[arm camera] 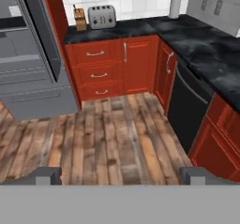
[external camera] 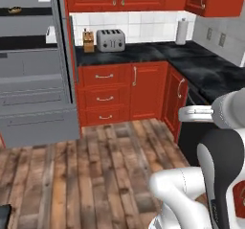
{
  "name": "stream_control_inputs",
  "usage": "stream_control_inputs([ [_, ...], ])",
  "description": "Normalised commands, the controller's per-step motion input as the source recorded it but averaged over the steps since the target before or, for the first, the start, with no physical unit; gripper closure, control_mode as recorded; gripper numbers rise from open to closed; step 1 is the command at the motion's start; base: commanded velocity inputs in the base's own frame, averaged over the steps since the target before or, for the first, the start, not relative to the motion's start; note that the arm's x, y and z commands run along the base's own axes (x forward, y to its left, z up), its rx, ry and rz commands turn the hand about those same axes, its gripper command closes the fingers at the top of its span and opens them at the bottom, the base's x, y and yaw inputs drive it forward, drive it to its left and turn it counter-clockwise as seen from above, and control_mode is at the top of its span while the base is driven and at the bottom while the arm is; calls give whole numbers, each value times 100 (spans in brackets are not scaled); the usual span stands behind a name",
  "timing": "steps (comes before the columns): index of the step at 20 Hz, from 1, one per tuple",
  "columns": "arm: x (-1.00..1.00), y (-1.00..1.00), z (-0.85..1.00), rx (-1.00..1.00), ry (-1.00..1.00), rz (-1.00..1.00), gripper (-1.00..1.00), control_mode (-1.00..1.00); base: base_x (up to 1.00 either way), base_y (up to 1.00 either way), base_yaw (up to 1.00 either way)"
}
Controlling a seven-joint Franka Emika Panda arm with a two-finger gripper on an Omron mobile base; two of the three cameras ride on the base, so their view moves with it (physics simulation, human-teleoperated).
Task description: Take the donut and cupcake from the fridge and place them on the empty tray on the dining counter.
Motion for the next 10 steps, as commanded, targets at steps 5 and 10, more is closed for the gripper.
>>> stream_control_inputs([
  [5, 0, 0, 0, 0, 0, 0, -100, 100, 100, 44, -1],
  [10, 0, 0, 0, 0, 0, 0, -100, 100, 100, 81, -4],
])
